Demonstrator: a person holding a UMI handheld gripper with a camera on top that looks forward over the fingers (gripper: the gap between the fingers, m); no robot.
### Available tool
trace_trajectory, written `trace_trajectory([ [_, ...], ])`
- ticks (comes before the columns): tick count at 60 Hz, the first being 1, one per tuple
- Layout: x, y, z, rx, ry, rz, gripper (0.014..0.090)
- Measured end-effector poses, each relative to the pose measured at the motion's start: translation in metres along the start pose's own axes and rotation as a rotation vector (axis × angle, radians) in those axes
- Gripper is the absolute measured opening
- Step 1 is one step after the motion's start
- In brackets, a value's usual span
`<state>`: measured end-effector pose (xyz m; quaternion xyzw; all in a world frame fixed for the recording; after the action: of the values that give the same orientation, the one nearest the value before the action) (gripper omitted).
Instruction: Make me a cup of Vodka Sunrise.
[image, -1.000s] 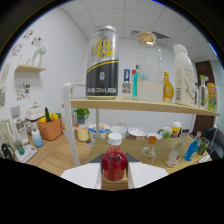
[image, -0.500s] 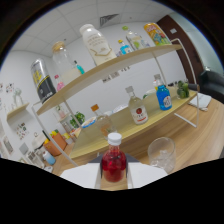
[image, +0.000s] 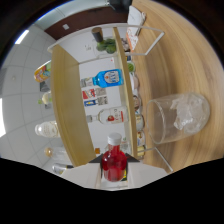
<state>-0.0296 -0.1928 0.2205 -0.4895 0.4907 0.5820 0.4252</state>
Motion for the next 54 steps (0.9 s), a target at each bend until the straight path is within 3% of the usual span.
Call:
trace_trajectory([
  [17, -0.01, -0.022, -0.007, 0.046, -0.162, 0.459, 0.0346],
  [31, -0.002, -0.023, -0.008, 0.054, -0.145, 0.504, 0.0345],
  [42, -0.022, -0.013, -0.01, 0.036, -0.118, 0.255, 0.0344],
  [54, -0.059, 0.024, -0.004, 0.001, -0.023, -0.503, 0.0348],
])
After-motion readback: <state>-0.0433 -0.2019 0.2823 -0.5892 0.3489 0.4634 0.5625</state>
